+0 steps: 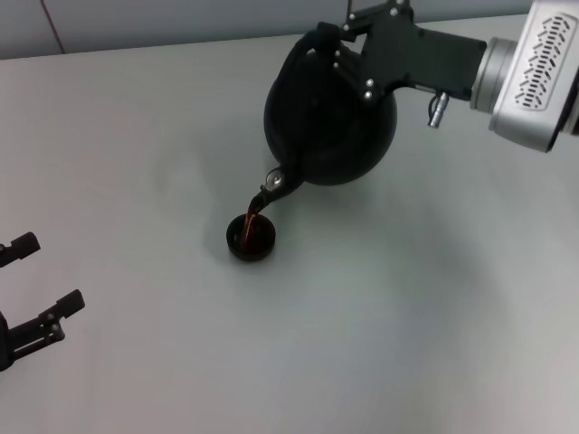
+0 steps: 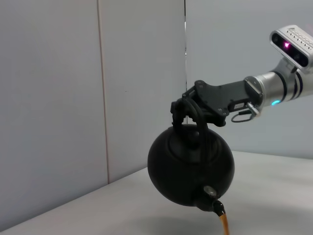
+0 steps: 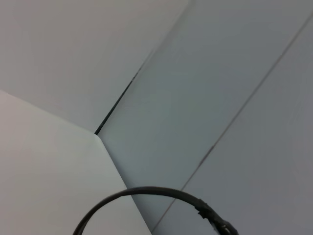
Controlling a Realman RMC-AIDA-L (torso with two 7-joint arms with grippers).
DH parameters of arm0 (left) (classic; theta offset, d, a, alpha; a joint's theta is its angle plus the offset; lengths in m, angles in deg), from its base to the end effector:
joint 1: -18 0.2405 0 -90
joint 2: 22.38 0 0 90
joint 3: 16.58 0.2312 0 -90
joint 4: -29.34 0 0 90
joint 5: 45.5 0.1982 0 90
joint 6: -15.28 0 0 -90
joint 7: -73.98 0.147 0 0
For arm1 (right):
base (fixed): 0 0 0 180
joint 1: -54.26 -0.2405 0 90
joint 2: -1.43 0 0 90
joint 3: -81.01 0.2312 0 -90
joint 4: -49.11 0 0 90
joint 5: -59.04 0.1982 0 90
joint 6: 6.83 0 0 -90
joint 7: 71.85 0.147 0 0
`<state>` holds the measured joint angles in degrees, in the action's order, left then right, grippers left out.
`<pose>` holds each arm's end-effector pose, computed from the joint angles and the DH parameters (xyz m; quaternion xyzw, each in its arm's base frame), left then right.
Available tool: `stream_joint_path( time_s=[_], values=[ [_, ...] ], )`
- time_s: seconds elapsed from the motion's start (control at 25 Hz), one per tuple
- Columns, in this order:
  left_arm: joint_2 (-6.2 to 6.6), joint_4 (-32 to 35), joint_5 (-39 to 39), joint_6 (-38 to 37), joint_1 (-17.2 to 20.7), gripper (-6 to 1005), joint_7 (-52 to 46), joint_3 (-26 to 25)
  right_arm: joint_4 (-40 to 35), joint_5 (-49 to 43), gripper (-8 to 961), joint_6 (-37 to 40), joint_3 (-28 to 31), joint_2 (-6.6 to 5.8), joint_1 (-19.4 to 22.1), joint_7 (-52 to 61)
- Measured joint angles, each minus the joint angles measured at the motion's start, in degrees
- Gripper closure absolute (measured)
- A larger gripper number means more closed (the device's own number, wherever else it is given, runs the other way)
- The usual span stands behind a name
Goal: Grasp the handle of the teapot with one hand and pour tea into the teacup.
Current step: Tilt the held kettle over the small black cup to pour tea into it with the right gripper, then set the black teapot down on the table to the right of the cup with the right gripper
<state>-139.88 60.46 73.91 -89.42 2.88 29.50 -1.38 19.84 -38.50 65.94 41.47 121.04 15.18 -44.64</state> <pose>-0.3096 0.2138 0.0447 -0.9068 -0.1111 -0.2990 0.2756 0.1920 0.3780 0.0091 -0.8971 -0.1557 0.2050 0.3590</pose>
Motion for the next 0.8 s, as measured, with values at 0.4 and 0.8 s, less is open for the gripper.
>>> stream_joint_path(
  time_s=[0.4, 0.8],
  values=[
    [0.07, 0.24, -0.20, -1.04, 0.35, 140, 0.01, 0.01, 4.38, 8.37, 857, 0.15, -0.09, 0.00, 3.06, 1.71],
    [-0.27, 0.88, -0.42, -2.01, 0.64, 140, 0.22, 0.01, 6.29, 16.18, 855, 0.27, 0.20, -0.21, 6.97, 9.74]
  ],
)
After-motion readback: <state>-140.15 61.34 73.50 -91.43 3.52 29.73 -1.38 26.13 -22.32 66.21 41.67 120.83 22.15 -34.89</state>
